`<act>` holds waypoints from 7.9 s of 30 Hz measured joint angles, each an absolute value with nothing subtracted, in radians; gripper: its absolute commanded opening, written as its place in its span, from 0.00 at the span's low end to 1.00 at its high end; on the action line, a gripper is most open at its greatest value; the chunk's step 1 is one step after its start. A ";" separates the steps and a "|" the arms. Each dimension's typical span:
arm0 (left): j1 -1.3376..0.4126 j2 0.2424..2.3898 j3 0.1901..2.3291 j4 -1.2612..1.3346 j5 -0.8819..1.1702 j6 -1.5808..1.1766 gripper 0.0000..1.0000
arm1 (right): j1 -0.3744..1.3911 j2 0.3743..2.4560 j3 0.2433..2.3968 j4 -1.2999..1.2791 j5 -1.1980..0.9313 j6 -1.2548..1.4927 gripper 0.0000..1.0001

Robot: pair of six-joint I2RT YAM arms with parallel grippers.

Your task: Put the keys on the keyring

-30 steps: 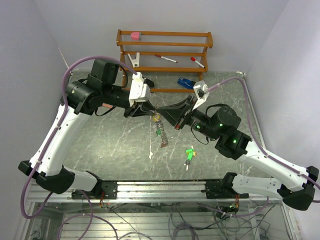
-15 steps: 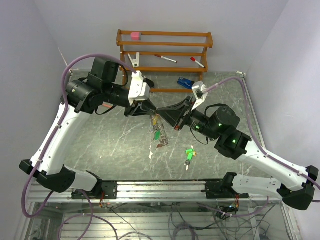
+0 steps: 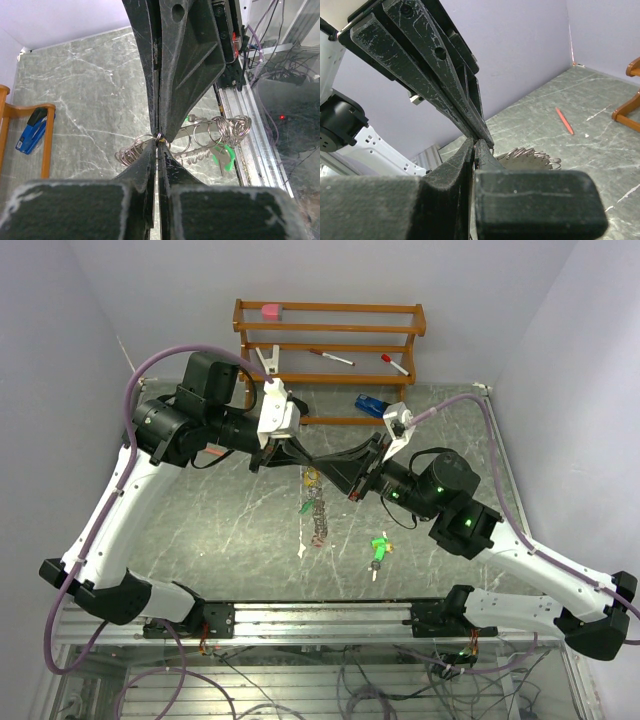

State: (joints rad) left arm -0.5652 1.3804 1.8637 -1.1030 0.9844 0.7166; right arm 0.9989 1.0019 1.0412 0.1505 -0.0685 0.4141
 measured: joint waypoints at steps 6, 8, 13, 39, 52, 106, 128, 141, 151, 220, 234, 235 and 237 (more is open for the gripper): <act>-0.565 1.380 1.864 -1.103 0.987 0.717 0.07 | 0.999 1.002 1.041 0.150 -0.073 0.413 0.00; -0.565 1.380 1.864 -1.103 0.989 0.717 0.07 | 0.999 1.002 1.041 0.151 -0.075 0.414 0.02; -0.564 1.380 1.864 -1.104 0.992 0.718 0.07 | 0.999 0.996 1.041 0.146 -0.074 0.414 0.13; -0.564 1.377 1.829 -1.180 0.963 0.794 0.07 | 0.999 1.093 1.296 -0.319 -0.104 0.281 0.36; -0.564 1.376 1.824 -1.180 0.963 0.796 0.07 | 0.999 1.118 1.352 -0.398 -0.115 0.246 0.30; -0.607 1.364 1.798 -1.226 0.918 0.850 0.07 | 0.999 1.226 1.472 -0.553 -0.208 0.225 0.08; -0.628 1.363 1.798 -1.250 0.881 0.861 0.23 | 0.999 1.254 1.505 -0.611 -0.241 0.217 0.00; -0.630 1.363 1.936 -1.154 0.803 0.754 0.42 | 0.999 1.129 1.449 -0.514 -0.193 0.151 0.00; -0.630 1.389 1.953 -1.060 0.775 0.670 0.42 | 0.999 1.030 1.185 -0.149 -0.167 0.069 0.00; -0.624 1.390 1.999 -0.815 0.860 0.566 0.76 | 0.999 1.017 1.054 0.648 -0.034 0.234 0.00; -0.562 1.315 2.048 -0.854 0.898 0.579 0.72 | 0.999 0.992 1.068 0.472 -0.091 0.216 0.00; -0.560 1.309 2.045 -0.850 0.904 0.574 0.72 | 0.999 0.987 1.068 0.466 -0.094 0.215 0.00; -0.558 1.301 2.032 -0.841 0.920 0.564 0.71 | 0.999 0.981 1.068 0.457 -0.101 0.212 0.00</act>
State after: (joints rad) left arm -0.5575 1.3010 2.0323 -0.8413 0.9195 0.5636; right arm 0.9989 0.9810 1.0679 0.4568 -0.1005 0.2115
